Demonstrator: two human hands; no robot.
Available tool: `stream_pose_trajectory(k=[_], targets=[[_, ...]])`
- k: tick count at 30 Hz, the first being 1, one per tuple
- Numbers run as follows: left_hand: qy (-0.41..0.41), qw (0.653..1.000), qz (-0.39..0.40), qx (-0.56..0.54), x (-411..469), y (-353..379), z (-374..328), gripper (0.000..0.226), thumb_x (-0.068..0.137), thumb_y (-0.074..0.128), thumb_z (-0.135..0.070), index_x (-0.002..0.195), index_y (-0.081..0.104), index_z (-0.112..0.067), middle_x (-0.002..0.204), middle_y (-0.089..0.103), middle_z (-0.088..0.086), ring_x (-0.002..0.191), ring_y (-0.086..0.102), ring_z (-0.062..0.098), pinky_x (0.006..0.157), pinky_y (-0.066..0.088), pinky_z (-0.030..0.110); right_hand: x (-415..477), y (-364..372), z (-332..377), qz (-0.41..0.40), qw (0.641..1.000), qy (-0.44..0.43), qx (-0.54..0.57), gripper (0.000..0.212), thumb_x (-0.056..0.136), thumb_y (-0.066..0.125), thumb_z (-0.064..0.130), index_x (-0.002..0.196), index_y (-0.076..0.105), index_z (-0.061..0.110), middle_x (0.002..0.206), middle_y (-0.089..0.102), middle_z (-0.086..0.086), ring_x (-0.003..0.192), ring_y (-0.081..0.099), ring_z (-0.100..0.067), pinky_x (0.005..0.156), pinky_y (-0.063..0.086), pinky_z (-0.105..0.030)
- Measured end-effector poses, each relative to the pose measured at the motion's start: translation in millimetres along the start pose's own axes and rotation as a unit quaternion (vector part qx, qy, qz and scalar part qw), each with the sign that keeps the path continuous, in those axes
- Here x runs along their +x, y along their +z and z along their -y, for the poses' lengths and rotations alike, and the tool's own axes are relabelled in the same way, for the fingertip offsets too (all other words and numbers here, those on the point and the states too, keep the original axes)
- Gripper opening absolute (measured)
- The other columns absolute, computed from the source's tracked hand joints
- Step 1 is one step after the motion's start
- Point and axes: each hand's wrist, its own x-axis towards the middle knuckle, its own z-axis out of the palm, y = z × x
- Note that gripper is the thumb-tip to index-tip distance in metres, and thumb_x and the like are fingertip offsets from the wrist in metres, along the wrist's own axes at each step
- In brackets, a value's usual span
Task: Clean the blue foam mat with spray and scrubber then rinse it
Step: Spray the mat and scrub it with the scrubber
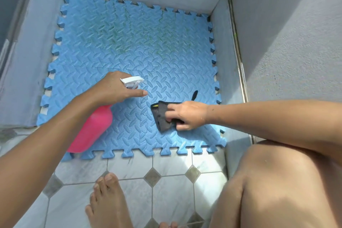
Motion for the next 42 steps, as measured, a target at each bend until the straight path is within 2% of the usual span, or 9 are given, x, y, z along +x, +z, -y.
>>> stream_pose_trajectory(k=[7, 11, 18, 22, 26, 28, 32, 35, 42], targets=[[-0.010, 0.999, -0.035, -0.015, -3, -9, 8, 0.082, 0.059, 0.076, -0.075, 0.084, 0.061, 0.002, 0.083, 0.063, 0.027, 0.077, 0.065, 0.040, 0.069, 0.062, 0.054, -13, -19, -55, -0.152, 0.959, 0.237, -0.024, 0.019, 0.095, 0.044, 0.029, 0.108, 0.048, 0.015, 0.104, 0.047, -0.004, 0.086, 0.057, -0.029, 0.053, 0.039, -0.034], [-0.017, 0.998, -0.041, -0.042, -4, -14, 6, 0.076, 0.067, 0.083, -0.063, 0.081, 0.055, 0.007, 0.094, 0.067, 0.030, 0.066, 0.061, 0.030, 0.058, 0.063, 0.050, -16, 2, -29, -0.117, 0.985, 0.127, -0.013, 0.067, 0.096, 0.042, 0.065, 0.146, 0.038, 0.021, 0.123, 0.048, -0.007, 0.102, 0.055, -0.024, 0.074, 0.054, -0.038], [-0.027, 0.998, -0.041, -0.027, -6, -13, 3, 0.077, 0.062, 0.079, -0.067, 0.083, 0.058, 0.004, 0.092, 0.071, 0.026, 0.068, 0.071, 0.032, 0.059, 0.063, 0.050, 20, 16, 14, -0.138, 0.986, -0.087, -0.034, 0.039, 0.098, 0.058, 0.030, 0.136, 0.059, 0.027, 0.100, 0.049, -0.006, 0.083, 0.054, -0.022, 0.061, 0.043, -0.032], [-0.035, 0.998, -0.035, -0.035, -6, -14, 3, 0.068, 0.070, 0.083, -0.059, 0.084, 0.061, 0.004, 0.094, 0.068, 0.027, 0.070, 0.068, 0.032, 0.052, 0.063, 0.045, 23, -9, -33, -0.226, 0.959, 0.167, 0.048, 0.039, 0.096, 0.051, 0.021, 0.133, 0.053, 0.034, 0.118, 0.047, -0.005, 0.096, 0.058, -0.027, 0.076, 0.048, -0.034], [-0.058, 0.998, -0.016, -0.019, -14, -9, 8, 0.062, 0.077, 0.085, -0.052, 0.092, 0.064, 0.004, 0.078, 0.060, 0.026, 0.066, 0.067, 0.035, 0.047, 0.061, 0.050, 36, -32, -69, -0.287, 0.808, 0.478, 0.192, 0.049, 0.096, 0.046, 0.012, 0.142, 0.048, 0.031, 0.135, 0.040, -0.007, 0.112, 0.054, -0.035, 0.095, 0.046, -0.041], [-0.061, 0.998, -0.020, -0.010, -18, -7, 9, 0.064, 0.078, 0.085, -0.050, 0.083, 0.055, 0.006, 0.066, 0.049, 0.014, 0.058, 0.064, 0.037, 0.047, 0.060, 0.053, 54, -30, -44, -0.278, 0.846, 0.420, 0.177, 0.048, 0.096, 0.050, 0.016, 0.141, 0.050, 0.031, 0.129, 0.042, -0.006, 0.113, 0.050, -0.031, 0.100, 0.045, -0.042], [-0.062, 0.996, -0.061, -0.005, -20, -9, 10, 0.054, 0.080, 0.085, -0.045, 0.081, 0.058, 0.002, 0.066, 0.052, 0.009, 0.056, 0.061, 0.029, 0.045, 0.060, 0.049, 92, -4, 43, -0.210, 0.964, 0.096, 0.130, 0.040, 0.092, 0.056, 0.022, 0.132, 0.062, 0.023, 0.111, 0.050, -0.009, 0.105, 0.051, -0.030, 0.093, 0.046, -0.039], [-0.076, 0.992, -0.101, -0.019, -20, -17, 13, 0.048, 0.082, 0.084, -0.042, 0.078, 0.058, -0.002, 0.068, 0.050, 0.009, 0.057, 0.057, 0.025, 0.046, 0.061, 0.048, 97, 2, 65, -0.122, 0.988, -0.071, 0.053, 0.045, 0.087, 0.060, 0.010, 0.130, 0.062, 0.021, 0.106, 0.050, -0.010, 0.096, 0.055, -0.029, 0.082, 0.048, -0.037], [-0.065, 0.983, -0.164, -0.045, 6, -41, 6, 0.044, 0.079, 0.076, -0.048, 0.084, 0.072, -0.004, 0.078, 0.074, 0.015, 0.080, 0.071, 0.030, 0.064, 0.065, 0.045, 46, -39, -42, -0.200, 0.936, 0.287, 0.043, 0.036, 0.096, 0.046, 0.018, 0.124, 0.045, 0.041, 0.114, 0.041, -0.004, 0.088, 0.052, -0.030, 0.070, 0.049, -0.041]])
